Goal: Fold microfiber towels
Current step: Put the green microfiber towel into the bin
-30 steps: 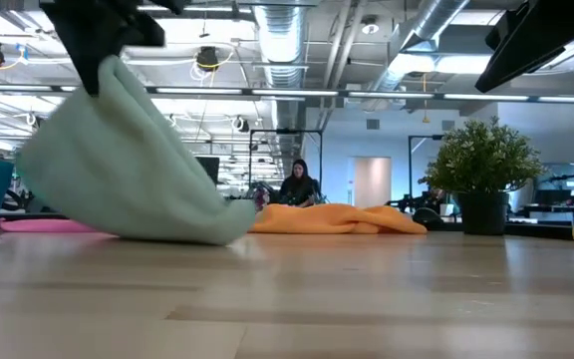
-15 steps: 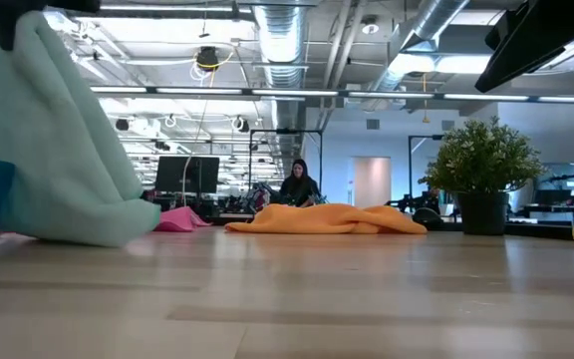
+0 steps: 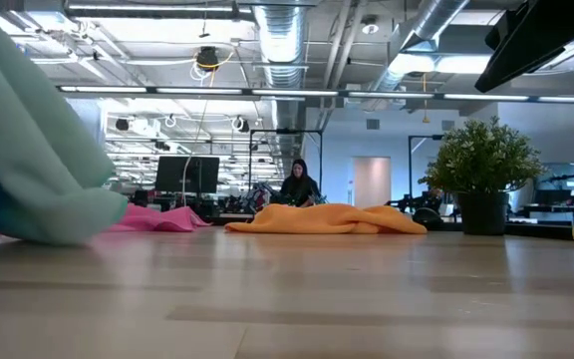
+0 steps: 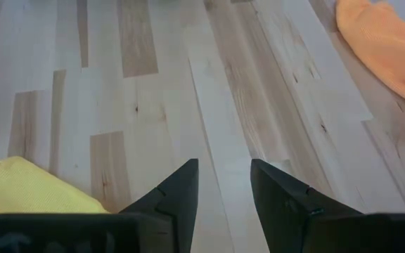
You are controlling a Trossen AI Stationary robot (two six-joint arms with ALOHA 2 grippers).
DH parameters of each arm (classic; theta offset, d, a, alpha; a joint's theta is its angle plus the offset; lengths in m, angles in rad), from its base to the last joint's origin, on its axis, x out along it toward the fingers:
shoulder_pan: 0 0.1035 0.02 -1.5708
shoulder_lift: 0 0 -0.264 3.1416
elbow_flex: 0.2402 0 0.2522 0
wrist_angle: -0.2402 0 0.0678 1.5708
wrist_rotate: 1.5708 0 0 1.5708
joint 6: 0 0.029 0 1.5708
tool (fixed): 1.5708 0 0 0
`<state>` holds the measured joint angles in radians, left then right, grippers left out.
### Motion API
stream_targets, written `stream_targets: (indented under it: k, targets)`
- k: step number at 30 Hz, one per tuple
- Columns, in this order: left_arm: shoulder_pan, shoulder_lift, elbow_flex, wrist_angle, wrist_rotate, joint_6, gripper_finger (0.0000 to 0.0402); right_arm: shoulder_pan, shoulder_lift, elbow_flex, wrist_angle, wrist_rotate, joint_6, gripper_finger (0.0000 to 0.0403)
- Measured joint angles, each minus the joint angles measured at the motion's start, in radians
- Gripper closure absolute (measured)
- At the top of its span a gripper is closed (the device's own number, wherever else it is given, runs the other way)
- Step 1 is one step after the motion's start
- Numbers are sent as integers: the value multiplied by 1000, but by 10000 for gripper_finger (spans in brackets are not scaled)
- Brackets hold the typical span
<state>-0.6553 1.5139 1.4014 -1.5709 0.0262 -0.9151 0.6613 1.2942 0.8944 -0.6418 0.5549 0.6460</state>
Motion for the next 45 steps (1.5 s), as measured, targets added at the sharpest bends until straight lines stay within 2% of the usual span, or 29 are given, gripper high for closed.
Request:
stream_targets:
  k: [6, 16, 26, 35, 45]
  targets:
    - [-57, 0, 0, 8, 27, -113, 401, 0, 0, 0, 3, 0, 0, 248]
    - [-144, 23, 0, 110, 70, -251, 401, 0, 0, 0, 8, -2, 0, 248]
    - [-201, 101, 0, 178, 116, -366, 401, 0, 0, 0, 11, -2, 0, 248]
    - [-230, 176, 0, 329, 137, -470, 401, 0, 0, 0, 6, -3, -19, 248]
    - [-279, 274, -1, 445, 204, -655, 401, 7, 0, 0, 7, -9, -29, 248]
